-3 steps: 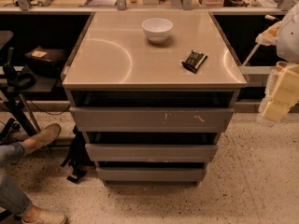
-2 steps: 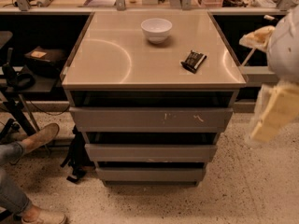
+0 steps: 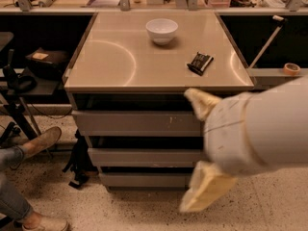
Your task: Open bottom drawer
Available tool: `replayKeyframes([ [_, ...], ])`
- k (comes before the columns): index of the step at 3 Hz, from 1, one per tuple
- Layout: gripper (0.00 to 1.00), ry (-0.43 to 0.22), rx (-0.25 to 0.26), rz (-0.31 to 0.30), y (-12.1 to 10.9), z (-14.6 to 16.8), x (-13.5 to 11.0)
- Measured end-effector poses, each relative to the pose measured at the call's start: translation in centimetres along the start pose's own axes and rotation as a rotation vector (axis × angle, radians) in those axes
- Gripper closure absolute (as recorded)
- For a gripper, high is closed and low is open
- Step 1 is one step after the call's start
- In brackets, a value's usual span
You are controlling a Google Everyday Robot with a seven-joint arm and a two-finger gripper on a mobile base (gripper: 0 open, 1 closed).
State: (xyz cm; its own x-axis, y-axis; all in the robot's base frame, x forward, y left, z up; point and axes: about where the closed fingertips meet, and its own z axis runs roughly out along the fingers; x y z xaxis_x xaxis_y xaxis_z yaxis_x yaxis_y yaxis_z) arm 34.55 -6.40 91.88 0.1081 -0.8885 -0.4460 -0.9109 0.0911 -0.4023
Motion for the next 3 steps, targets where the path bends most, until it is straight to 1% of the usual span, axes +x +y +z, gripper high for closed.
replayKeyframes([
  [1, 0.0, -0.132, -0.136, 0.078, 4.7, 10.7, -1.2],
  [2, 0.0, -0.146, -0.335, 0.149, 11.7, 21.8, -0.1],
  [3, 0.0, -0.12, -0.418, 0.146, 15.6, 26.2, 1.2],
])
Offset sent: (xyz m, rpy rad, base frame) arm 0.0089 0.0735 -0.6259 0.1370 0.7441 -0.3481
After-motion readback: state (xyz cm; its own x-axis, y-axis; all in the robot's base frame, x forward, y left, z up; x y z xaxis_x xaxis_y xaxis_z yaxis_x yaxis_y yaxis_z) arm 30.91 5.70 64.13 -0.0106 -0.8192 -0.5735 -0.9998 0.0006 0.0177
